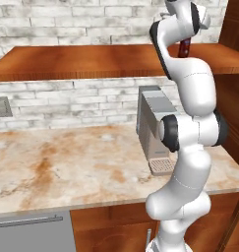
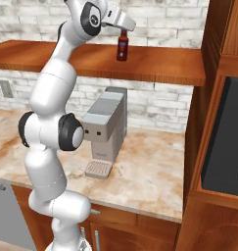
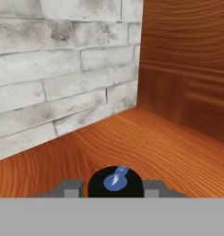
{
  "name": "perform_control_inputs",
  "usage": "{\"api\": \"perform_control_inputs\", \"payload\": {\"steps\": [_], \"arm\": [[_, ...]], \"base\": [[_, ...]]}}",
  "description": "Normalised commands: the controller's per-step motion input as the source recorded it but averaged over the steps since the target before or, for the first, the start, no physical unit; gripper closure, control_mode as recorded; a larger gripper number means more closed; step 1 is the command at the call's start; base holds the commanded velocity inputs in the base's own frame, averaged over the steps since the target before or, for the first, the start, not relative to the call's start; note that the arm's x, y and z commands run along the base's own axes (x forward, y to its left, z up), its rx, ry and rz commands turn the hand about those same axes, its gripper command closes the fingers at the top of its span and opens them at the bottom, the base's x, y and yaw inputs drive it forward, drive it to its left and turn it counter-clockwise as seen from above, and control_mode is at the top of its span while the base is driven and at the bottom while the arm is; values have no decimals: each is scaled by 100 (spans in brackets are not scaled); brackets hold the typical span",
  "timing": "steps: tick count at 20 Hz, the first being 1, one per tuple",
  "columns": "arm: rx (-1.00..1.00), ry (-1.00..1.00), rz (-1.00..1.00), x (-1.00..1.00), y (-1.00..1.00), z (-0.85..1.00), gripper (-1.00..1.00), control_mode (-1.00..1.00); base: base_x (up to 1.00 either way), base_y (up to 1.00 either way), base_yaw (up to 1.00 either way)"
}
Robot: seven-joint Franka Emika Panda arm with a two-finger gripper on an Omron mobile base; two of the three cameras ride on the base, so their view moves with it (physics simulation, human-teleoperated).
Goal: Move the condiment bottle and condiment bottle from the cabinet to the dining counter.
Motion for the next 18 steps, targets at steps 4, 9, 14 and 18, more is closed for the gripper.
{"api": "perform_control_inputs", "payload": {"steps": [4,9,14,18], "arm": [[2,0,0,-1,0,0,100,-100],[3,-9,0,-70,13,40,100,-100],[0,-14,1,-100,34,40,100,-100],[0,-12,3,-100,42,28,100,-100]], "base": [[0,0,0],[0,0,0],[0,0,0],[0,0,0]]}}
